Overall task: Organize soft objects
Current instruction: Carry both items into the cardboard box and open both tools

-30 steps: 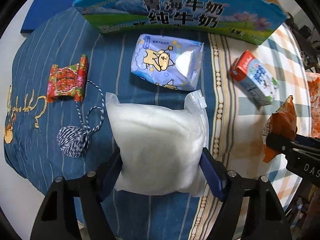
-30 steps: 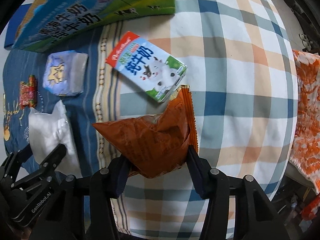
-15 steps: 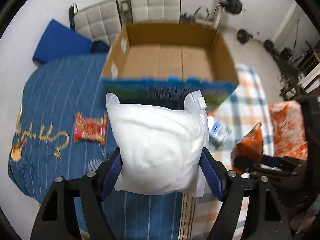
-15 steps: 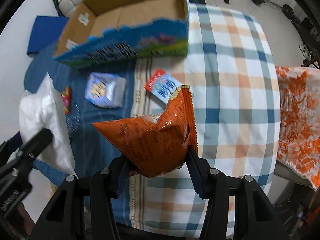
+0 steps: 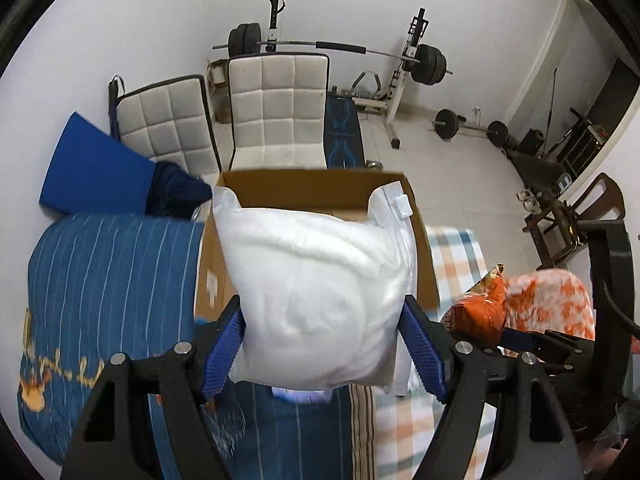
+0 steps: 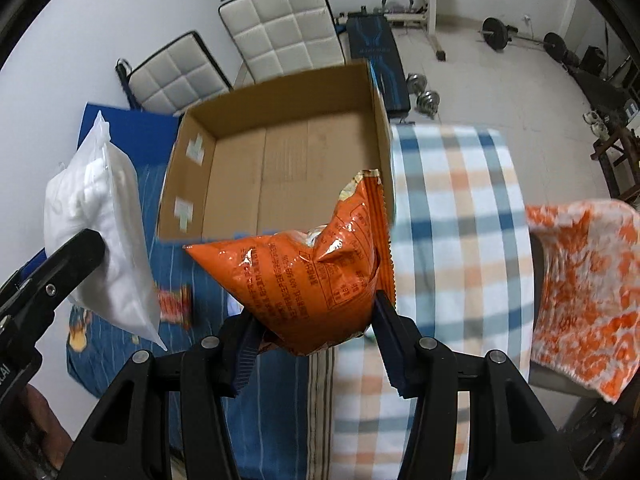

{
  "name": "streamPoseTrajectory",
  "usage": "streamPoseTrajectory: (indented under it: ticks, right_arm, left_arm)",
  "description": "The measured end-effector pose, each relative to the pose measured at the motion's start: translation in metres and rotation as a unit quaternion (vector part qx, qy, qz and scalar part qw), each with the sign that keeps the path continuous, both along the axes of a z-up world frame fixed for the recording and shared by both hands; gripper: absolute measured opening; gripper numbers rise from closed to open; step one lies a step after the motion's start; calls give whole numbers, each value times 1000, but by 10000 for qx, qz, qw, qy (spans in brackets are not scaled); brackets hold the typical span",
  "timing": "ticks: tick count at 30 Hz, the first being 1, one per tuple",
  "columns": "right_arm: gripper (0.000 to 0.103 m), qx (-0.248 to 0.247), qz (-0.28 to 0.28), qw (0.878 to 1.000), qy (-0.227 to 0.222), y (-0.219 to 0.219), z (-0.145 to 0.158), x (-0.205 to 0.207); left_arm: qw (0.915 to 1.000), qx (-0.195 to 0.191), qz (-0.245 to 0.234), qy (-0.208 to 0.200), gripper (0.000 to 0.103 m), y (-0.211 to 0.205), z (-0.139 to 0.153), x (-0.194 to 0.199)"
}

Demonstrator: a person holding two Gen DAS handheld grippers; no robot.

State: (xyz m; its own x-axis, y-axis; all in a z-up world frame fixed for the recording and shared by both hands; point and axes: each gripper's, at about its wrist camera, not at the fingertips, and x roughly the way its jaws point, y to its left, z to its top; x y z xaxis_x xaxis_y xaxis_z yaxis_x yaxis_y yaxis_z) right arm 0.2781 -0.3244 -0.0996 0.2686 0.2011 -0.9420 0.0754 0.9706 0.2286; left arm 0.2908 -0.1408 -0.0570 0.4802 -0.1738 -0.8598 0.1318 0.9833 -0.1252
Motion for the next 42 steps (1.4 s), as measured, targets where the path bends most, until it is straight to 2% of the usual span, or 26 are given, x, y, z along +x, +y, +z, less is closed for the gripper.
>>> streamPoseTrajectory:
  ticks: [6,13,18,24,29,33,37,42]
  right_arm:
    - [55,-158,-56,9998,-74,17,-3,69]
    - [55,-226,-123,9996,76,31,-40,147]
    - [55,-322,-72,9987,399,34,-87,196]
    - [55,-509,-3,9954,815,37,-142,237]
    - [55,-718,46,9918,1057,38,-181,261]
    - [55,-920,132,9885,1192,46,-203,275]
    - [55,-916,86,9872,1305,51,-219,288]
    - [58,-943,85,9861,1363,55,-233,295]
  left_arm:
    - [9999,-108,0,56,74,17,-10,67]
    - [9983,-294,65,500,74,29,-53,133]
    - [9932,-435,7,1078,74,28,-95,178]
    - [9796,-581,-3,1926,74,19,-154,229]
    - [9711,-439,-58,2345,75,7,-190,256]
    - [9700,-144,-166,2423,75,-3,-201,265]
    - [9684,93,-222,2483,78,-8,-212,268]
    - [9662,100,-141,2570,80,-8,-221,268]
